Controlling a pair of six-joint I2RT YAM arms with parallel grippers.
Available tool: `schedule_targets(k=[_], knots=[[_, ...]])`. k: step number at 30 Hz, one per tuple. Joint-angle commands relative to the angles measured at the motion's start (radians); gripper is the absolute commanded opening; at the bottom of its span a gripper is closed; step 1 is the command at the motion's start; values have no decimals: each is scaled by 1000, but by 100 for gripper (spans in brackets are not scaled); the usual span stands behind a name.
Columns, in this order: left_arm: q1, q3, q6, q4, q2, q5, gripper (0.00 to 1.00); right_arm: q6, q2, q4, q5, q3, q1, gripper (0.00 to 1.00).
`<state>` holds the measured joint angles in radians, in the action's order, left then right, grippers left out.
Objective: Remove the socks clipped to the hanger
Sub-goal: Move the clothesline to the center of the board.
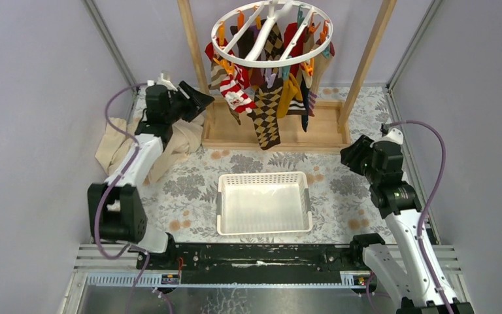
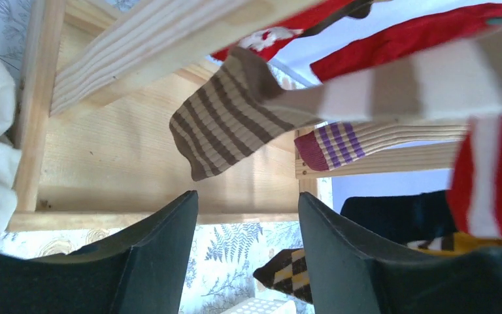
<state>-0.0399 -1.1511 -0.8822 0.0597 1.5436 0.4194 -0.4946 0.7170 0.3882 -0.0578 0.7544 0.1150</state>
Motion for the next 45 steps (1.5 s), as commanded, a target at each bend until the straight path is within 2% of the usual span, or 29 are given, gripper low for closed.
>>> schedule_targets(k=[1,2,3,4,11,15,20,24,27,32,42,45], knots=[[-10,67,116,-159,-172,-97,70,4,47,-59,52,-22,-3,54],[-13,83,127,-186,-208,-116,79,3,59,-64,67,-31,-3,54],[-15,99,136,-226,-238,-134,96,5,75,-71,96,-36,-3,55],[-16,113,144,-257,-267,-148,98,7,92,-74,121,-41,-2,56],[-60,274,107,-309,-420,-184,99,38,210,-66,276,-49,0,54],[-204,297,128,-356,-421,-235,99,66,240,-35,304,-48,29,56],[-438,280,150,-473,-418,-410,99,71,261,20,253,-30,155,58],[-560,277,138,-561,-425,-542,99,23,256,47,189,-39,274,59],[-608,284,121,-616,-450,-620,98,-9,228,66,133,-72,333,59],[-663,325,91,-640,-480,-666,99,-43,212,63,105,-119,385,59],[-805,352,24,-700,-371,-836,99,-81,293,14,28,-168,483,59],[-818,366,18,-700,-331,-863,99,-96,307,9,-5,-170,499,56]])
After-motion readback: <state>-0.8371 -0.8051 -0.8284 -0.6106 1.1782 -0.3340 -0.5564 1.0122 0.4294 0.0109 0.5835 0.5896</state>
